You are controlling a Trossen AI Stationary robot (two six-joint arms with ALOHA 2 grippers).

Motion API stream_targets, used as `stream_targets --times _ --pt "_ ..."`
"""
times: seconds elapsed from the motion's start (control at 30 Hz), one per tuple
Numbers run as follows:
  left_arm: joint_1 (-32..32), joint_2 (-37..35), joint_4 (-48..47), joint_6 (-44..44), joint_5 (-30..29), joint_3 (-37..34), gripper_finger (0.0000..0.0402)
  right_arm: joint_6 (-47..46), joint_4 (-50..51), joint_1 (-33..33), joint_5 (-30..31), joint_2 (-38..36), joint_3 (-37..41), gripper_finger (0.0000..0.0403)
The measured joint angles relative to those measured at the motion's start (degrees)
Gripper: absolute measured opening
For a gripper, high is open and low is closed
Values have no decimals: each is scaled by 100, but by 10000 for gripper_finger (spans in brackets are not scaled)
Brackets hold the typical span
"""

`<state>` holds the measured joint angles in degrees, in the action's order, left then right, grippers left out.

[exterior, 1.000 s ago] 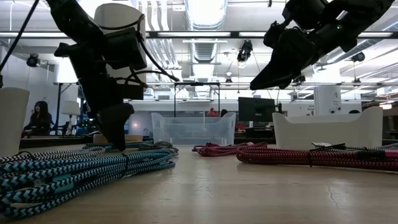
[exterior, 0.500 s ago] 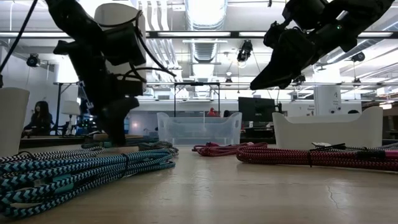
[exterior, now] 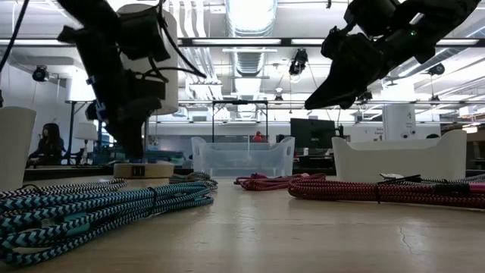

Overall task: Pick & Place USB Port
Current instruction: Put the top blue USB cable into the transparent bin

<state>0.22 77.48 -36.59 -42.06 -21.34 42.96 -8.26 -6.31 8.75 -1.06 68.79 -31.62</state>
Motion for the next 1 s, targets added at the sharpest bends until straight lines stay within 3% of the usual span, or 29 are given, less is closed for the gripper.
stream_targets --times 0.43,0.6,0.77,1.0 --pt "-425 -49 -1488 226 -963 1370 14 -11 13 0 -24 0 0 115" --pt "-484 -49 -1539 428 -1186 1697 14 43 13 0 -26 0 1 137" --pt "-488 -49 -1119 975 -1327 1773 14 51 13 0 -28 0 1 146" --pt "-488 196 686 2872 -1335 1764 14 56 11 0 -31 0 2 146"
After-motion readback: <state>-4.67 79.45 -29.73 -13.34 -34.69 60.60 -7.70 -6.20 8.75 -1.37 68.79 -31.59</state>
